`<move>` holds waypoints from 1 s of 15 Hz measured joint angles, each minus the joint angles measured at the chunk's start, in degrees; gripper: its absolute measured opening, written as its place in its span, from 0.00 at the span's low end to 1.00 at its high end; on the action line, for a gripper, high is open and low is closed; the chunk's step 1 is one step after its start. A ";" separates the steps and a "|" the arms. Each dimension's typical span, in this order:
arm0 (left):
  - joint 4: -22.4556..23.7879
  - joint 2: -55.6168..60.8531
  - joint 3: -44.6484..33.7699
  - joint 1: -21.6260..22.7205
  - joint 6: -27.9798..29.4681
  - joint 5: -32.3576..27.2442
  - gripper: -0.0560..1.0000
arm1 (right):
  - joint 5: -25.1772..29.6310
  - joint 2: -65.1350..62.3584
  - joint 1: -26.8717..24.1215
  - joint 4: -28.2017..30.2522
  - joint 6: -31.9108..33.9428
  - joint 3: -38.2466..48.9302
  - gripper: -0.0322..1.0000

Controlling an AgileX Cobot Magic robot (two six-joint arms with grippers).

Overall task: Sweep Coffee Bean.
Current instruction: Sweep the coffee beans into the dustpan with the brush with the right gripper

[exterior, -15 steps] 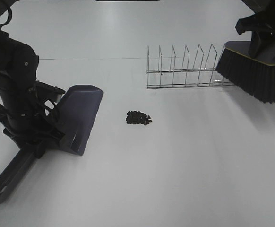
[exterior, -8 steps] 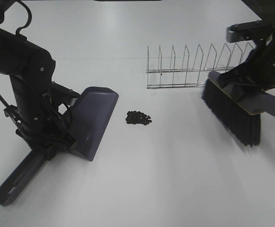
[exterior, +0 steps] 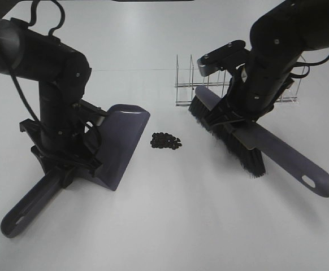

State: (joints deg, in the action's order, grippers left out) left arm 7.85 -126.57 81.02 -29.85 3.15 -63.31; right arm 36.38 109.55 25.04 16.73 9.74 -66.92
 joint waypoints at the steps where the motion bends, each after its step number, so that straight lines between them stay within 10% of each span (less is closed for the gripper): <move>1: -0.17 -1.49 2.81 -0.80 -0.34 -2.35 0.40 | 1.32 0.92 2.01 0.17 0.06 -1.43 0.33; 7: -4.64 -3.09 4.58 -1.78 -1.89 -4.30 0.40 | 2.18 5.04 5.16 -4.35 -0.17 -8.71 0.33; 15: -7.85 -3.27 4.70 -1.78 -2.12 -5.10 0.40 | -4.87 9.40 5.56 -29.11 -9.22 -10.43 0.33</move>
State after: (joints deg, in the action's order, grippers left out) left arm 0.00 -129.83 85.71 -31.63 1.03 -68.41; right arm 31.51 118.95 30.60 -12.38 0.52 -77.35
